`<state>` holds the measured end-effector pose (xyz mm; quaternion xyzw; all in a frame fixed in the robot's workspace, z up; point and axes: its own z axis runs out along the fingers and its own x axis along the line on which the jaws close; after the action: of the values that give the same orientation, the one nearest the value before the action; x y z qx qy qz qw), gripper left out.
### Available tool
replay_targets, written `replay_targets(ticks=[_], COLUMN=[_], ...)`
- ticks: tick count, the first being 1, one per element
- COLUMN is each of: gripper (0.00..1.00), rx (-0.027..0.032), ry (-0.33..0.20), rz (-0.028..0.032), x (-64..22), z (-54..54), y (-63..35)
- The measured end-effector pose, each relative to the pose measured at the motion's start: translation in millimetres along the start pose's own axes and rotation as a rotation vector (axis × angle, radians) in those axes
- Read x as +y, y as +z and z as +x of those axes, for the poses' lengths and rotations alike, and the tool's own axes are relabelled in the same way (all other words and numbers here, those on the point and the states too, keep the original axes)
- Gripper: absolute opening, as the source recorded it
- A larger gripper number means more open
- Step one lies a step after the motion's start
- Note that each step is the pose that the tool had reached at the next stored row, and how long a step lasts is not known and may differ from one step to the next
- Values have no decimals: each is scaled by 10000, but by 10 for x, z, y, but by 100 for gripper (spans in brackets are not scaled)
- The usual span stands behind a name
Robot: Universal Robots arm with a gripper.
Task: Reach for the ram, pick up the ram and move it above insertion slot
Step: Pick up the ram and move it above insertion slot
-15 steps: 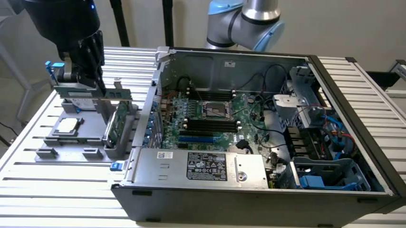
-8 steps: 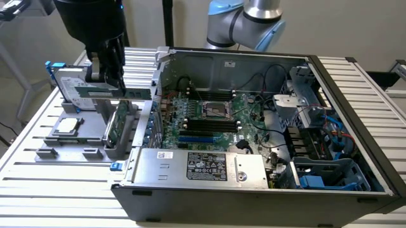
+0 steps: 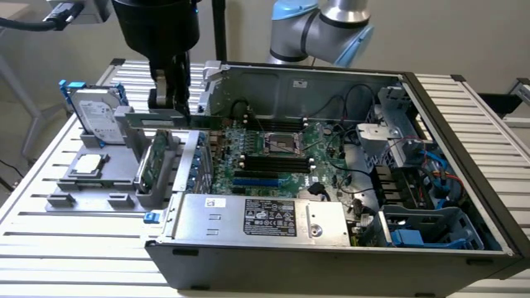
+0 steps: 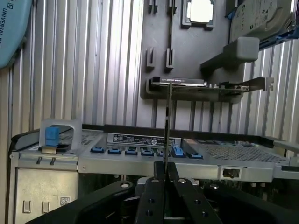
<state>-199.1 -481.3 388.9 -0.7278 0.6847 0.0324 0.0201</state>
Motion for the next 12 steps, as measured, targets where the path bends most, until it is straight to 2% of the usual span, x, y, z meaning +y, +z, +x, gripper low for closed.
replay_targets(ticks=[12], gripper=[14], rx=[-188], ry=[-8], rz=[10], x=[-547], z=[33], y=[-11])
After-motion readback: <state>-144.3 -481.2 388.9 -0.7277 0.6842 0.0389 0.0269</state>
